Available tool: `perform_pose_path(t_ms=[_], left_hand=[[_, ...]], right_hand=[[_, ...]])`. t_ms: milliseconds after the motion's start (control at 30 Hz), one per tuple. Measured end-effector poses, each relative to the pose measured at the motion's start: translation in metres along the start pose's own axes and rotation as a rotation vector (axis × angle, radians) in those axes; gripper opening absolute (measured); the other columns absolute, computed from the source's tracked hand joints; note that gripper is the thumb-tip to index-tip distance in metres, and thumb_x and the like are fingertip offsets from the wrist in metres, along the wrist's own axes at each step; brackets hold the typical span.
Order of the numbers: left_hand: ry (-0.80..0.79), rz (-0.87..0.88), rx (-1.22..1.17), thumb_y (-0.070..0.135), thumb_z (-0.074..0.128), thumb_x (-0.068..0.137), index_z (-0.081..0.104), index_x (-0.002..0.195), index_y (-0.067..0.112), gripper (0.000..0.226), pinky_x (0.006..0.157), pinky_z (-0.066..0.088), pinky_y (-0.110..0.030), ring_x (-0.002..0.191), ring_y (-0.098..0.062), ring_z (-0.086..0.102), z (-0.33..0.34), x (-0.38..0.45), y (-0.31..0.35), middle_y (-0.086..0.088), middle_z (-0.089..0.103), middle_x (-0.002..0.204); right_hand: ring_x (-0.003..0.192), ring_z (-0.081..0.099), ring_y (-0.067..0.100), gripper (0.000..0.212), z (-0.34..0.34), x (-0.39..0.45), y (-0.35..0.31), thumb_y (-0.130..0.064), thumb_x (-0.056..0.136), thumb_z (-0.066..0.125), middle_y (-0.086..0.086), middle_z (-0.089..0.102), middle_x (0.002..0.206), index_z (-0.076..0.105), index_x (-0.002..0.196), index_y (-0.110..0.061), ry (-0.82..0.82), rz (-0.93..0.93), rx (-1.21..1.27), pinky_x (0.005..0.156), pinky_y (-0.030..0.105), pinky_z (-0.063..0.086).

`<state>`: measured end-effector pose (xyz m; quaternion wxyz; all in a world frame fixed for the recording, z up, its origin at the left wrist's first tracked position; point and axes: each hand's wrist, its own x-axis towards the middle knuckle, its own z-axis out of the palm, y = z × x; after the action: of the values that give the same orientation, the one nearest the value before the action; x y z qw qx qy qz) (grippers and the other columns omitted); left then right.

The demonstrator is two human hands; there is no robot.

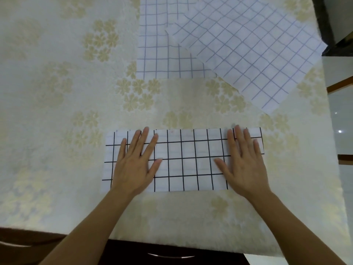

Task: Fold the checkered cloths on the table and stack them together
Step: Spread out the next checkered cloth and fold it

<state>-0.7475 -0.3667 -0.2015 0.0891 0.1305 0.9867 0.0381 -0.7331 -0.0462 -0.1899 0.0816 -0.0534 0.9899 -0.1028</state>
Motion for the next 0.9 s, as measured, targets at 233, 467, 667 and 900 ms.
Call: perform_pose_path(t_ms=[233,467,667,900], left_hand=[[-0.010,0.016,0.021,0.056,0.022,0.101,0.006,0.159,0.027,0.067,0.123,0.011,-0.051,0.154,-0.019,-0.004,0.001,0.004,-0.005,0.000,-0.003,0.167],[0.002,0.012,-0.018,0.057,0.020,0.101,0.007,0.159,0.026,0.067,0.122,0.013,-0.054,0.154,-0.020,-0.001,-0.003,0.004,-0.004,-0.002,-0.002,0.167],[0.089,-0.184,-0.119,0.047,0.031,0.101,0.011,0.159,0.023,0.066,0.122,0.014,-0.052,0.154,-0.018,0.002,-0.015,-0.026,-0.004,0.000,0.004,0.167],[0.172,-0.509,-0.211,0.041,0.037,0.098,0.036,0.152,0.014,0.061,0.112,0.038,-0.049,0.141,-0.027,0.040,-0.029,-0.070,0.002,-0.008,0.040,0.155]], right_hand=[[0.154,-0.007,0.024,0.080,0.005,-0.008,0.033,-0.063,0.098,0.023,0.004,-0.007,0.167,-0.001,0.159,-0.017,-0.034,0.064,-0.062,0.123,0.053,0.014],[0.154,-0.006,0.025,0.080,0.002,-0.008,0.033,-0.064,0.098,0.019,0.005,-0.007,0.167,-0.001,0.159,-0.017,-0.050,0.060,-0.055,0.122,0.055,0.017],[0.154,0.001,0.024,0.076,-0.011,-0.008,0.019,-0.059,0.097,0.028,0.003,0.001,0.168,0.005,0.160,-0.021,0.001,-0.071,-0.026,0.122,0.054,0.016],[0.151,0.021,0.029,0.061,-0.003,0.018,0.001,-0.044,0.103,0.033,0.011,0.026,0.163,0.033,0.154,-0.011,-0.009,-0.417,0.021,0.119,0.052,0.028]])
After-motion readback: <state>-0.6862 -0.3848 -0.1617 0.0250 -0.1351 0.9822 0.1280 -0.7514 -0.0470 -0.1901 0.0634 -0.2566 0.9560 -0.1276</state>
